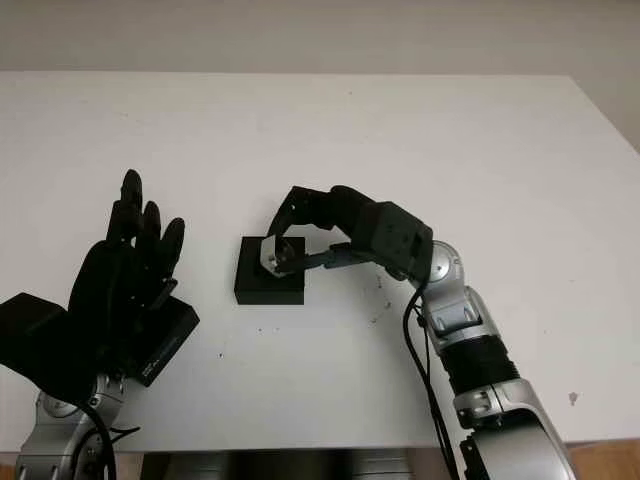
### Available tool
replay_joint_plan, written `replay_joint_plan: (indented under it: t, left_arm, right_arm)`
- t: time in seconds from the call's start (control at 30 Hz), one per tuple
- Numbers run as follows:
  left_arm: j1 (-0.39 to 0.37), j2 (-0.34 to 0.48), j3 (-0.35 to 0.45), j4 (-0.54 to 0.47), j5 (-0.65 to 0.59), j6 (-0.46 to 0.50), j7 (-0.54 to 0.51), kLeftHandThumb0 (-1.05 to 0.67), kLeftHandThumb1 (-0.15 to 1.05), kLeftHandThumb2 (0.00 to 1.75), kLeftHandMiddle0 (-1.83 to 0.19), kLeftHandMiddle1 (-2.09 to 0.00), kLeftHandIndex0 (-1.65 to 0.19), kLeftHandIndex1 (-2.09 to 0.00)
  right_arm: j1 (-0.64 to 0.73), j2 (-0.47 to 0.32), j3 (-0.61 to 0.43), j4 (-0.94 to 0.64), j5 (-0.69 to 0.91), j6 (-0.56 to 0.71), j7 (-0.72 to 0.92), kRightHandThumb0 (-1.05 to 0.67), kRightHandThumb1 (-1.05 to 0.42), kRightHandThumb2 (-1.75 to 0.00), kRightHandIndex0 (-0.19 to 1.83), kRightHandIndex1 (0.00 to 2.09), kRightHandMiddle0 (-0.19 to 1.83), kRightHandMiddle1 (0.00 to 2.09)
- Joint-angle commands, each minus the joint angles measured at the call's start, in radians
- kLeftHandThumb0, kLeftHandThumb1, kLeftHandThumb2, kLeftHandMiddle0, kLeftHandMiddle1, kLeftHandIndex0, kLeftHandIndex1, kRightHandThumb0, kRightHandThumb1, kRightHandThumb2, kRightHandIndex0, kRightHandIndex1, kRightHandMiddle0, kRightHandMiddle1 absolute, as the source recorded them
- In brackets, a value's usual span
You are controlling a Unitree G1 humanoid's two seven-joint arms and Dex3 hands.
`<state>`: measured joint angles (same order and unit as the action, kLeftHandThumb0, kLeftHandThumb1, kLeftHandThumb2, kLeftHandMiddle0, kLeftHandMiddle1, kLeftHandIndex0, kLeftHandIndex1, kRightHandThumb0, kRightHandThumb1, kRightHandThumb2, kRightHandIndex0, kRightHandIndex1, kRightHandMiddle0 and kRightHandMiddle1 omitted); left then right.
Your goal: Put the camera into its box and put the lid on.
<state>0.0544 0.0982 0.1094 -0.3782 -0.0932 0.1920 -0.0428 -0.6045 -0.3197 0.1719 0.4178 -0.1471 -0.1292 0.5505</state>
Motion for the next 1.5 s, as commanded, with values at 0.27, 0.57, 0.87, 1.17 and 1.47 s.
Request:
replay_joint_plan:
  t: [0.27,0.57,0.87,1.17,1.47]
  left_arm:
    - [0.004,-0.008,-0.004,-0.016,0.001,-0.015,0.004,-0.57,1.05,0.44,0.19,-0.03,0.19,0.0]
    - [0.009,-0.009,-0.006,-0.017,0.004,-0.018,0.006,-0.57,1.05,0.45,0.19,-0.03,0.19,0.0]
    - [0.013,-0.014,-0.013,-0.024,0.011,-0.016,0.013,-0.55,1.05,0.46,0.19,-0.02,0.19,0.0]
    - [0.018,-0.024,-0.026,-0.027,0.029,-0.016,0.022,-0.56,1.05,0.46,0.19,-0.02,0.19,0.0]
    - [0.034,-0.064,-0.068,-0.036,0.058,-0.023,0.052,-0.57,1.05,0.47,0.19,0.0,0.19,0.0]
  right_arm:
    - [-0.014,-0.017,0.012,0.016,-0.032,-0.061,-0.027,-0.5,-0.99,-0.06,0.35,0.24,0.45,1.74]
    - [-0.009,-0.023,0.022,0.012,-0.061,-0.078,-0.053,-0.48,-1.0,-0.06,0.35,0.22,0.43,1.74]
    - [-0.004,-0.03,0.027,-0.005,-0.084,-0.066,-0.057,-0.48,-1.0,-0.06,0.35,0.2,0.42,1.76]
    - [0.0,-0.04,0.03,-0.043,-0.092,-0.039,-0.043,-0.47,-1.0,-0.05,0.36,0.18,0.4,1.76]
    - [0.005,-0.091,0.084,-0.201,-0.209,-0.034,-0.042,-0.43,-1.0,-0.05,0.39,0.17,0.34,1.67]
